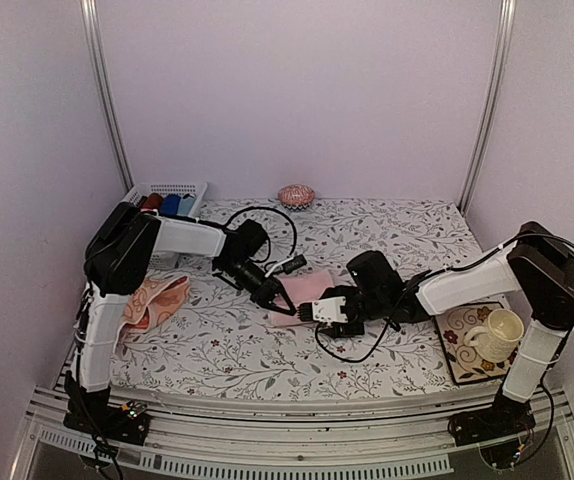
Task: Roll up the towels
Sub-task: Roll the towel at the center of the board.
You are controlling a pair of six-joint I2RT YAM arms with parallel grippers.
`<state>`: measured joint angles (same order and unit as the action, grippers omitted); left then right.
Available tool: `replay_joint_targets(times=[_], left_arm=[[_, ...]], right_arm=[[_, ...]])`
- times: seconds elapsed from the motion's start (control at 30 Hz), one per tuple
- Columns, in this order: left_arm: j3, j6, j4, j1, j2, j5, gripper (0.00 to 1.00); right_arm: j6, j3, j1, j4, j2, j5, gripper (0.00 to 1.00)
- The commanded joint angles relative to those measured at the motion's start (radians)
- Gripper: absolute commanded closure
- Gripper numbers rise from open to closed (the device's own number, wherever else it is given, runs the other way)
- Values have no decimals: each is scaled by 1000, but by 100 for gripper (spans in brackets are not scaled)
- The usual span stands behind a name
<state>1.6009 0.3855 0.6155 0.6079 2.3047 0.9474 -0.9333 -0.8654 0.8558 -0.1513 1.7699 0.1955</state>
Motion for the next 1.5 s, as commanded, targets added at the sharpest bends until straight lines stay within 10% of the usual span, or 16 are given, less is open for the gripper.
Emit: replay_joint_targets(times=[0.0,0.27,0.53,0.67,0.93,1.47], left_arm=[[-12,-4,66,-27,76,-109,100],[-11,4,75,-33,83,-101,100],[2,-9,75,-51,82,-119,98],[-6,-17,55,-58,51,-149,80],[-115,-49,-89,-68,-142,-269,25],[-670,121,-668,38,-635,-515,3]], right_arm=[[-28,-43,8,-27,53,-72,39],[-23,-69,8,-31,105,-118,45],[12,-84,8,8,150,-126,75],[37,-94,8,52,148,-106,94],[128,-112,8,147,141,-60,97],[315,-262,-84,376,195,188,97]])
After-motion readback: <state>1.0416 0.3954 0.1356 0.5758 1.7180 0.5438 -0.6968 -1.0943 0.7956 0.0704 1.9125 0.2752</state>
